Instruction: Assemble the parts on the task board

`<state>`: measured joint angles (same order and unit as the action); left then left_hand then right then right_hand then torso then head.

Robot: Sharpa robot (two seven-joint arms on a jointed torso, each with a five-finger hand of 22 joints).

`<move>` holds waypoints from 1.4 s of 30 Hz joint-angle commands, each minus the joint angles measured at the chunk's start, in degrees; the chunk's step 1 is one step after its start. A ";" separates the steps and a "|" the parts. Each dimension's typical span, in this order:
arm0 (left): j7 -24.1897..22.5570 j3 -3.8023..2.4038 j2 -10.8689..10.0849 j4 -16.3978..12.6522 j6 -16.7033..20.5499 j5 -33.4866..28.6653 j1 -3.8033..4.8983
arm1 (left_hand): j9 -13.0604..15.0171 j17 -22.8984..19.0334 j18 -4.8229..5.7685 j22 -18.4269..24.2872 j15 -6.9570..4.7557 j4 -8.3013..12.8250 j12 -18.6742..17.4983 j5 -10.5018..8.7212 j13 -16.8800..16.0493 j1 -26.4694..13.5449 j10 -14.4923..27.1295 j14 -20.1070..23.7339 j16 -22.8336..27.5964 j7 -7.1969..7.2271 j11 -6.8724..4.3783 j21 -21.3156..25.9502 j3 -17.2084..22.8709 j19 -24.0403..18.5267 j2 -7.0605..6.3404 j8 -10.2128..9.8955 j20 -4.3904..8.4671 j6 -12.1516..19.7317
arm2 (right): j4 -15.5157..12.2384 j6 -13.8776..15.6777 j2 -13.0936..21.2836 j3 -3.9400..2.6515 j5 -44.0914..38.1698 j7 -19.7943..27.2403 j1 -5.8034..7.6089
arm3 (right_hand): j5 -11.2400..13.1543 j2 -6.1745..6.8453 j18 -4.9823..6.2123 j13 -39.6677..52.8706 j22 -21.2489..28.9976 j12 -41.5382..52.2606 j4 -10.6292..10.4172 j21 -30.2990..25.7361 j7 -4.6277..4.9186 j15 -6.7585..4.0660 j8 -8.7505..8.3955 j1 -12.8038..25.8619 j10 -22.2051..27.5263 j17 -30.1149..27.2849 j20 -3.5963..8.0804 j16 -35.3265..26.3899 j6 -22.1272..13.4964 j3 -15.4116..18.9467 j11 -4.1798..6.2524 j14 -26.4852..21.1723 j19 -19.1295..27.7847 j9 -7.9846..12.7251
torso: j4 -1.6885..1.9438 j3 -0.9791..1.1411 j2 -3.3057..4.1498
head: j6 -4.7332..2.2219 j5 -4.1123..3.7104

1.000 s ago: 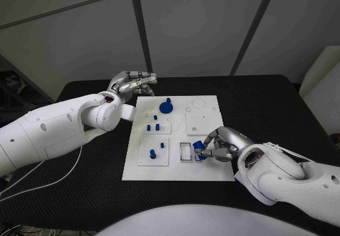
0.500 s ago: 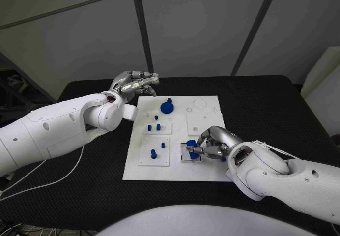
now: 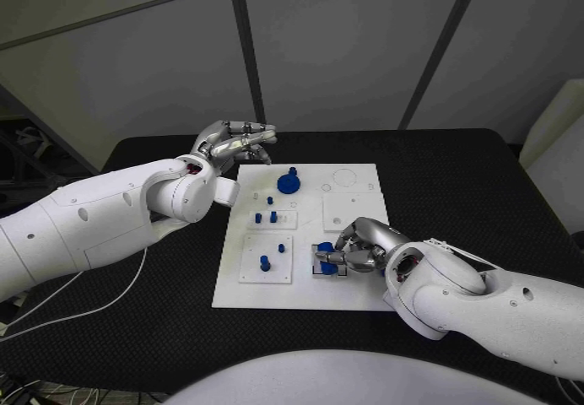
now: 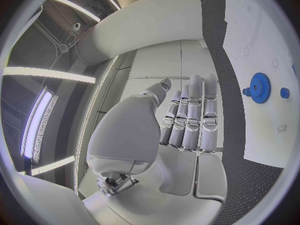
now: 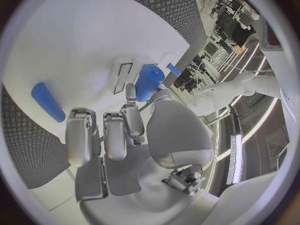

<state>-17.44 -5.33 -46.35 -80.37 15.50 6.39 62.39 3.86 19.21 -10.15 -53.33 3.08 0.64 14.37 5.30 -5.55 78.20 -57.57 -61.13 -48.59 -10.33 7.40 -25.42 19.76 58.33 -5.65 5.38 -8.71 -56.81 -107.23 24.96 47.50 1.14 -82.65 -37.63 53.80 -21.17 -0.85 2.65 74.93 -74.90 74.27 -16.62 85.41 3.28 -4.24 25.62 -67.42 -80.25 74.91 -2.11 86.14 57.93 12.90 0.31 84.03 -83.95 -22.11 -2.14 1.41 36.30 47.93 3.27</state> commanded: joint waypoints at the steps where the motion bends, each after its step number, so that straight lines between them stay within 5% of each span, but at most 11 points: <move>1: -0.07 -0.03 0.03 -0.06 -0.70 0.20 0.09 | 0.08 -0.05 -0.20 0.06 -0.01 0.10 0.37 0.09 0.05 0.08 0.43 0.44 -0.24 -0.02 -0.14 0.21 -0.36 0.04 0.33 0.18 -0.08 -0.31 | 0.25 -0.93 -0.11 -0.02 -0.30 -0.85 0.09 | 3.24 -0.15 -0.98 0.96 -8.41 -0.57 -0.12 -0.15 0.05 -0.35 0.50 1.27 0.13 8.04 0.48 -0.19 -0.37 1.04 0.49 4.54 -3.01 -0.57 | -0.04 -0.01 0.00 | 0.02 0.04; 7: -0.04 -0.02 0.05 -0.02 -0.72 0.20 0.09 | 0.08 -0.05 -0.20 0.06 -0.01 0.10 0.37 0.09 0.05 0.08 0.43 0.44 -0.24 -0.02 -0.14 0.21 -0.36 0.04 0.33 0.18 -0.08 -0.31 | 0.45 -0.32 -0.50 -0.02 -0.48 -0.72 0.09 | 15.03 2.14 -0.92 0.37 -8.16 -1.71 -0.31 -0.40 0.25 -0.22 1.09 7.09 0.72 8.03 0.38 -0.25 -1.35 1.89 0.37 4.52 -2.87 -1.87 | -0.02 0.02 -0.01 | 0.02 0.12; 11: -0.04 -0.01 0.03 0.00 -0.72 0.20 0.09 | 0.08 -0.05 -0.20 0.06 -0.01 0.10 0.37 0.09 0.05 0.08 0.43 0.44 -0.24 -0.02 -0.14 0.21 -0.36 0.04 0.33 0.18 -0.08 -0.31 | 0.37 0.15 -0.60 -0.02 -0.66 -0.40 0.09 | 18.11 5.46 -0.89 0.26 -8.08 -2.09 -0.38 -0.49 0.35 -0.11 1.39 12.18 0.90 8.15 0.31 -0.21 -1.89 -1.05 0.31 4.54 -2.82 -2.58 | -0.02 0.02 -0.02 | 0.00 0.15; 19: -0.04 0.00 -0.08 -0.04 -0.72 0.20 0.09 | 0.08 -0.05 -0.20 0.06 -0.01 0.10 0.37 0.09 0.05 0.08 0.43 0.44 -0.24 -0.02 -0.14 0.21 -0.36 0.04 0.33 0.18 -0.08 -0.31 | -0.41 1.33 0.11 -0.02 -1.82 0.20 0.08 | 16.85 5.22 -0.93 0.58 -8.26 -1.87 -0.25 -0.39 0.26 -0.15 1.75 12.15 0.66 8.26 0.30 -0.16 -1.98 -3.38 0.29 4.57 -2.91 -3.16 | -0.10 0.04 0.02 | -0.04 0.21; 23: -0.04 0.00 -0.15 -0.05 -0.72 0.20 0.09 | 0.08 -0.05 -0.20 0.06 -0.01 0.10 0.37 0.09 0.05 0.08 0.43 0.44 -0.24 -0.02 -0.14 0.21 -0.36 0.04 0.33 0.18 -0.08 -0.31 | -1.12 1.66 0.80 -0.01 -2.08 1.29 0.08 | 12.87 3.75 -0.98 1.21 -8.52 -1.28 -0.02 -0.22 0.05 -0.27 2.19 7.48 0.12 8.38 0.45 -0.10 -1.88 -4.35 0.48 4.60 -3.03 -3.84 | -0.11 0.06 0.00 | -0.04 0.24; 26: -0.03 0.01 -0.17 -0.05 -0.75 0.20 0.08 | 0.08 -0.05 -0.20 0.06 -0.01 0.10 0.37 0.09 0.05 0.08 0.43 0.44 -0.24 -0.02 -0.14 0.21 -0.36 0.04 0.33 0.18 -0.08 -0.31 | -1.47 1.24 1.20 -0.01 -2.76 2.05 0.07 | 11.34 3.95 -1.00 1.65 -8.62 -0.90 3.08 -0.18 -0.08 -0.44 2.52 0.08 -0.19 8.44 0.56 -0.09 -1.83 -5.24 0.60 4.61 -3.07 -4.31 | -0.10 0.06 -0.01 | -0.01 0.23; 32: 0.01 0.01 -0.11 -0.02 -0.87 0.20 0.08 | 0.08 -0.05 -0.20 0.06 -0.01 0.10 0.37 0.09 0.05 0.08 0.43 0.44 -0.24 -0.02 -0.14 0.21 -0.36 0.04 0.33 0.18 -0.08 -0.31 | -1.38 0.31 0.99 -0.01 -4.37 2.41 0.07 | 13.06 3.79 -1.04 2.47 -8.78 0.00 6.60 -0.09 -0.23 -0.58 3.19 -6.74 -0.82 8.61 0.67 -0.01 -1.53 -6.11 0.79 4.64 -3.13 -4.94 | 0.02 0.03 0.01 | 0.04 0.10; 42: 0.09 0.02 -0.20 -0.01 -0.88 0.20 0.08 | 0.08 -0.05 -0.20 0.06 -0.01 0.10 0.37 0.09 0.05 0.08 0.43 0.44 -0.24 -0.02 -0.14 0.21 -0.36 0.04 0.33 0.18 -0.08 -0.31 | -0.60 -0.58 0.35 -0.01 -6.54 1.50 0.07 | 14.17 3.52 -1.09 3.57 -8.99 1.32 7.88 0.04 -0.48 -0.70 3.71 -9.15 -1.66 8.76 0.77 0.07 -1.20 -6.52 0.99 4.67 -3.21 -5.35 | -0.07 0.00 0.08 | 0.22 0.18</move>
<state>-17.26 -5.28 -46.50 -80.33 15.28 6.39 62.39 3.85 19.22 -10.16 -53.34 3.08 0.64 14.37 5.30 -5.56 78.20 -57.57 -61.13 -48.59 -10.33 7.40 -25.42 19.76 58.33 -5.65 5.38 -8.71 -56.81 -108.08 25.53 47.81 0.96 -87.24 -35.74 53.98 -7.28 3.02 2.65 75.08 -74.94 75.43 -8.97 85.17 3.08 -4.52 29.07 -76.29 -81.71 74.92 -1.72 86.14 56.48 6.49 1.33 84.15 -83.96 -27.40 -2.15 1.43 36.33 48.10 3.39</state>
